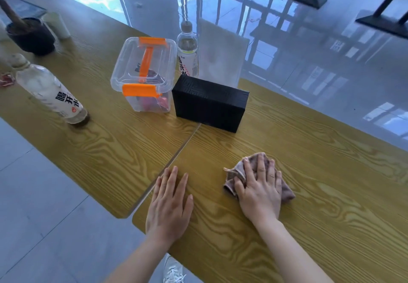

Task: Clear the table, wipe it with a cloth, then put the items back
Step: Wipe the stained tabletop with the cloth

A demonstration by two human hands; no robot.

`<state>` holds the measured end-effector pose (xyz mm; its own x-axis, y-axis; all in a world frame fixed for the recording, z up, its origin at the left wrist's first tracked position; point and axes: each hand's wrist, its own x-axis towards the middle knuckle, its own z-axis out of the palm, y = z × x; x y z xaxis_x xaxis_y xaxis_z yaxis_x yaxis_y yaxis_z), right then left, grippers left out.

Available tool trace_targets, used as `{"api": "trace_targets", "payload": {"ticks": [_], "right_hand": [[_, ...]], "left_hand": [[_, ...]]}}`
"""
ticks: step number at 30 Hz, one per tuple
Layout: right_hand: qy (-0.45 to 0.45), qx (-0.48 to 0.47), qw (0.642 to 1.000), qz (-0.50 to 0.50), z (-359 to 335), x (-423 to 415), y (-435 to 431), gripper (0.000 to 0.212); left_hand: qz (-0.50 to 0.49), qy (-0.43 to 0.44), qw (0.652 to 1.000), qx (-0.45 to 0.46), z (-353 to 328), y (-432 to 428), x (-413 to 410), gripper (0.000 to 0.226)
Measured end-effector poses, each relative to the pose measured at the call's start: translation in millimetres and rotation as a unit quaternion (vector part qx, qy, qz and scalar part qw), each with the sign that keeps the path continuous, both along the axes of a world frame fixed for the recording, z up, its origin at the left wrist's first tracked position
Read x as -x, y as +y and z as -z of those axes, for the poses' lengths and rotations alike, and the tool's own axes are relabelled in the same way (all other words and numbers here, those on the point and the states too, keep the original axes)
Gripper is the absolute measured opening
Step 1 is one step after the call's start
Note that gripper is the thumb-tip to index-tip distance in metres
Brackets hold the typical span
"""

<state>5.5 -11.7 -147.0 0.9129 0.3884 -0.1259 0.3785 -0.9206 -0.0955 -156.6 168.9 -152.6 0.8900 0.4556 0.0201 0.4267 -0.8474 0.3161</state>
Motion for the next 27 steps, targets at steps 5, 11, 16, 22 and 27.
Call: {"api": "trace_targets", "payload": {"ticks": [5,11,16,22,27], "right_hand": [[-0.001,-0.016,0.998,-0.066,0,15,33,0.069],[0.050,-0.054,0.970,-0.231,-12,54,76,0.069],[0.141,-0.113,0.935,-0.306,-31,41,70,0.079],[0.148,-0.180,0.948,-0.219,-39,28,28,0.074],[0.118,-0.154,0.952,-0.237,-30,34,17,0.071]], "left_hand": [[-0.017,-0.058,0.996,0.069,-1,2,2,0.059],[-0.064,-0.132,0.969,0.199,-8,6,7,0.059],[-0.075,-0.122,0.950,0.278,-27,15,13,0.063],[0.012,-0.045,0.990,0.131,-32,15,4,0.071],[0.109,0.010,0.994,0.027,-20,8,-2,0.073]]}}
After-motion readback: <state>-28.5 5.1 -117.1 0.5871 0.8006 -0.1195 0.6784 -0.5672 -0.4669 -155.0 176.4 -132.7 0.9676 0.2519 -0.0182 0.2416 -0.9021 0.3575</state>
